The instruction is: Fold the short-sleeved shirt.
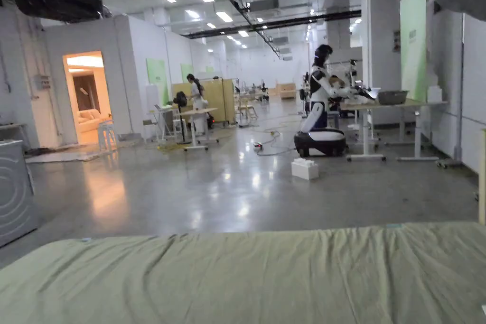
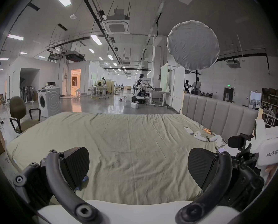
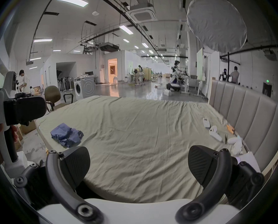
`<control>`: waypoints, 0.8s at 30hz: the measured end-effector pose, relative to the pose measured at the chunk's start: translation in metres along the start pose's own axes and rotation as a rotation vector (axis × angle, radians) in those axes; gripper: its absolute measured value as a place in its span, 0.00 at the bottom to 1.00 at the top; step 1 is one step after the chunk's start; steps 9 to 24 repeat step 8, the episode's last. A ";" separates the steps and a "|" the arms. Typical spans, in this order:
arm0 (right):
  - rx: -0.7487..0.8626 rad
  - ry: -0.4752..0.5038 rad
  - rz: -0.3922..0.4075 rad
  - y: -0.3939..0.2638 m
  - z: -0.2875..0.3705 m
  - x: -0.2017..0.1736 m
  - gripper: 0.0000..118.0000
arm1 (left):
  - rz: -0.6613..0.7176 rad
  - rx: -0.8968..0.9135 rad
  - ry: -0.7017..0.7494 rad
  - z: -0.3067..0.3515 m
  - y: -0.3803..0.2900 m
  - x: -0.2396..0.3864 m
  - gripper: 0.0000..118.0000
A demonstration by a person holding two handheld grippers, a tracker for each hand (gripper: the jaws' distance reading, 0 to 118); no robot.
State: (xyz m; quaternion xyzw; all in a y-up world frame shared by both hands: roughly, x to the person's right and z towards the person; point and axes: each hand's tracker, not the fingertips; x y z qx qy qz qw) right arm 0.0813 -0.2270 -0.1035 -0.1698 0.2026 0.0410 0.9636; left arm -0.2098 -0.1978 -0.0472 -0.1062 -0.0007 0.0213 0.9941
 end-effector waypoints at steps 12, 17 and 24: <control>-0.183 -0.005 -0.112 -0.045 -0.025 0.007 1.00 | 0.035 -0.153 -0.020 -0.018 -0.046 -0.004 1.00; -0.183 -0.005 -0.112 -0.045 -0.025 0.007 1.00 | 0.035 -0.153 -0.020 -0.018 -0.046 -0.004 1.00; -0.183 -0.005 -0.112 -0.045 -0.025 0.007 1.00 | 0.035 -0.153 -0.020 -0.018 -0.046 -0.004 1.00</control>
